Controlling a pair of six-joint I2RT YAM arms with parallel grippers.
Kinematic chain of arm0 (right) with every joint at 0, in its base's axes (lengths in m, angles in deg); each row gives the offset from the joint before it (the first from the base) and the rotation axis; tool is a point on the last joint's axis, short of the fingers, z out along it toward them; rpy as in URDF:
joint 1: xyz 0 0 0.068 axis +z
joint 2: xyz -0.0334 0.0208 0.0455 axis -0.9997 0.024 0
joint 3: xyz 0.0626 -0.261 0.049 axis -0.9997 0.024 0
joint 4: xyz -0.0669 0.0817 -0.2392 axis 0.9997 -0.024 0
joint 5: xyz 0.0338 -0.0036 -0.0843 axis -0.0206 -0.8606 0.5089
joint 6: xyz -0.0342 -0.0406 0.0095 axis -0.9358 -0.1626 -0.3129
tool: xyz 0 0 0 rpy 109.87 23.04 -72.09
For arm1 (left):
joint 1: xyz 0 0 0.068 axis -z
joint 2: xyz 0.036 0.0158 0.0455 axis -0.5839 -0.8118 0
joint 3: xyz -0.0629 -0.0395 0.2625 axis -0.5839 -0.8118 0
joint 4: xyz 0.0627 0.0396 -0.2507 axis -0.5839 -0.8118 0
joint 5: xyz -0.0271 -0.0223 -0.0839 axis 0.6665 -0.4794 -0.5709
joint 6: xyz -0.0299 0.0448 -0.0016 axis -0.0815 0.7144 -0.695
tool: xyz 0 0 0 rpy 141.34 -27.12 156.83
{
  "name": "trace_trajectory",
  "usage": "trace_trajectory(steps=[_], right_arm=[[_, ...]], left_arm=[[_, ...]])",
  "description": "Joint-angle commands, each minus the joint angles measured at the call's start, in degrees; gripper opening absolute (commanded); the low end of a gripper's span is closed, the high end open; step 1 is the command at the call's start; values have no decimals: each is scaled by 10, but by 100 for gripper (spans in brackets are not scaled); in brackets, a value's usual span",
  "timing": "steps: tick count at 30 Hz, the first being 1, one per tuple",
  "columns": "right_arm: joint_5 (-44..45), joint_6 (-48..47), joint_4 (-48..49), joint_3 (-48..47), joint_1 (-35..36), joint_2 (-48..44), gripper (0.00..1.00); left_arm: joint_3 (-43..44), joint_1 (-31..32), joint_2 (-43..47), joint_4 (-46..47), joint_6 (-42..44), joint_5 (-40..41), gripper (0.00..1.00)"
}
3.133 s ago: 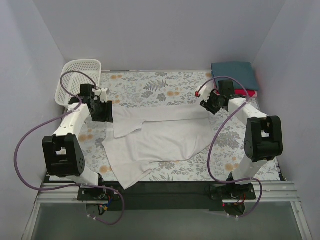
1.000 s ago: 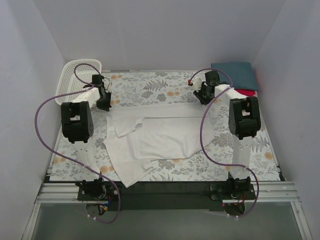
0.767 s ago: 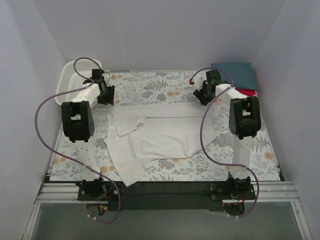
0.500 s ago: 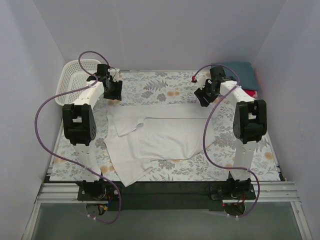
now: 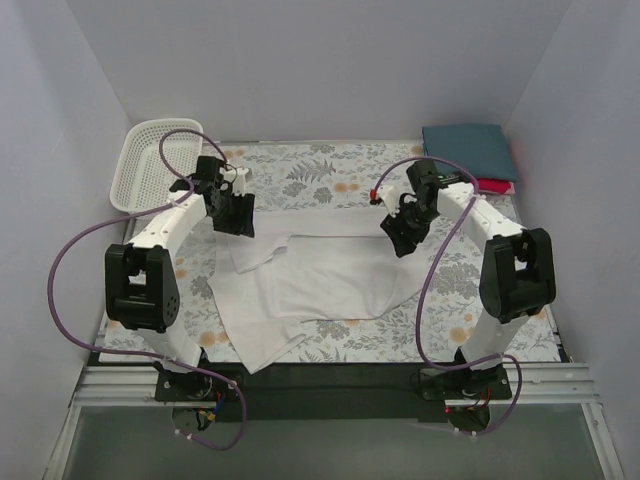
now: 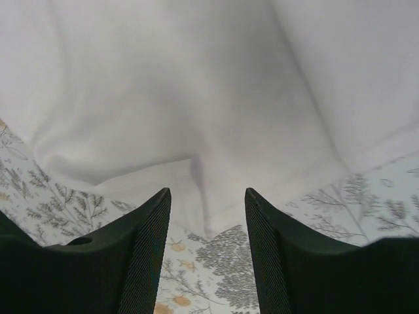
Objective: Fold and stack the t-shirts
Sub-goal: Fold the tshirt
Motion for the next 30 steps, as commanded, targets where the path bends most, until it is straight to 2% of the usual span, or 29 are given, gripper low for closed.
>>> trace_trajectory(steps=[1, 14, 19, 20, 25, 26, 28, 30], right_arm=[[6, 28, -30, 17, 15, 8, 55], [13, 53, -21, 40, 35, 61, 52], [10, 55, -20, 48, 35, 79, 47], [10, 55, -20, 50, 35, 81, 45], [19, 56, -29, 69, 34, 43, 18], [23, 55, -34, 75, 35, 34, 10], [26, 51, -41, 84, 35, 5, 2], [31, 48, -55, 102, 35, -13, 1]], left_arm=[[-48, 5, 41, -6, -7, -19, 46], [-88, 6, 43, 17, -17, -15, 46], [-97, 6, 45, 22, -15, -10, 46], [-99, 6, 45, 23, -15, -8, 46], [-108, 6, 49, 28, -13, -4, 46], [-109, 6, 49, 31, -13, -3, 46], [-113, 6, 51, 32, -13, -3, 46], [-113, 6, 51, 32, -13, -3, 46]])
